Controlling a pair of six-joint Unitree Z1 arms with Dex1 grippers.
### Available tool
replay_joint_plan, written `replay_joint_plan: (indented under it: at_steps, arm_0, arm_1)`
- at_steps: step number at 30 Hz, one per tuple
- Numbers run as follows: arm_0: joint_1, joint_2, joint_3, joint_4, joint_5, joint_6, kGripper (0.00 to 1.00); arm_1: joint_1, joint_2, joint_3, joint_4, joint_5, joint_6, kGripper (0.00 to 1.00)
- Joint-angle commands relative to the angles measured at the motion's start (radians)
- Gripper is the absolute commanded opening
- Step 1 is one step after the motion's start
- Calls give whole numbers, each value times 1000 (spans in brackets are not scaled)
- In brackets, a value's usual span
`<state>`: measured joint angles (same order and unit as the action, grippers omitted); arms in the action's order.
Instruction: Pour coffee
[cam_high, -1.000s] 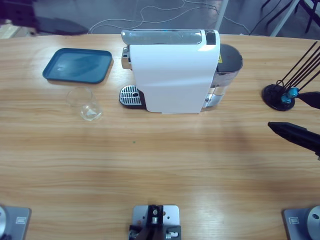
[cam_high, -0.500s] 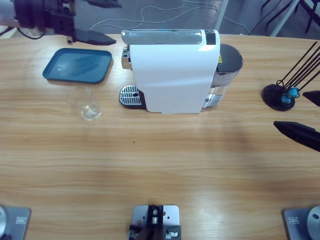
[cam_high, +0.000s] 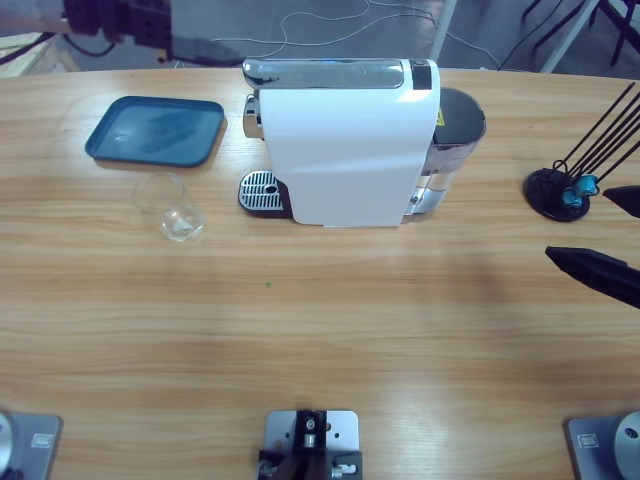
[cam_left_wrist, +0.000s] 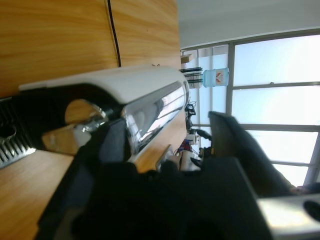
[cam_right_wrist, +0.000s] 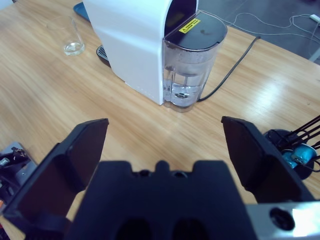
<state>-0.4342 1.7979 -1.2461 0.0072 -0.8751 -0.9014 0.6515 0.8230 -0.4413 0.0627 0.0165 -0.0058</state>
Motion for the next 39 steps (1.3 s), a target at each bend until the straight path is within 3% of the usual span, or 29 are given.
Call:
replay_joint_plan:
  at_steps: [1, 11, 27, 28, 29, 31, 32, 39]
  arm_0:
    - [-26, 89, -10, -12, -15, -11, 605]
    - [60, 21, 49, -10, -26, 29, 623]
    - [-30, 11, 41, -9, -25, 7, 613]
    - [-31, 6, 41, -9, -25, 7, 596]
    - [-31, 1, 41, -9, -24, 6, 479]
    - [-31, -14, 43, -7, -19, 3, 54]
    - [-31, -24, 48, -6, -14, 3, 0]
    - [-34, -72, 68, -6, -17, 18, 0]
  arm_1:
    - [5, -24, 33, -8, -6, 9, 1000]
    - [5, -25, 33, -8, -7, 9, 1000]
    - [5, -28, 34, -9, -10, 9, 1000]
    - [5, -28, 34, -9, -10, 8, 1000]
    - [5, -28, 34, -9, -10, 8, 1000]
    - [5, -28, 35, -9, -10, 7, 1000]
    - [5, -28, 35, -9, -10, 7, 1000]
    - [5, -35, 37, -11, -10, 7, 1000]
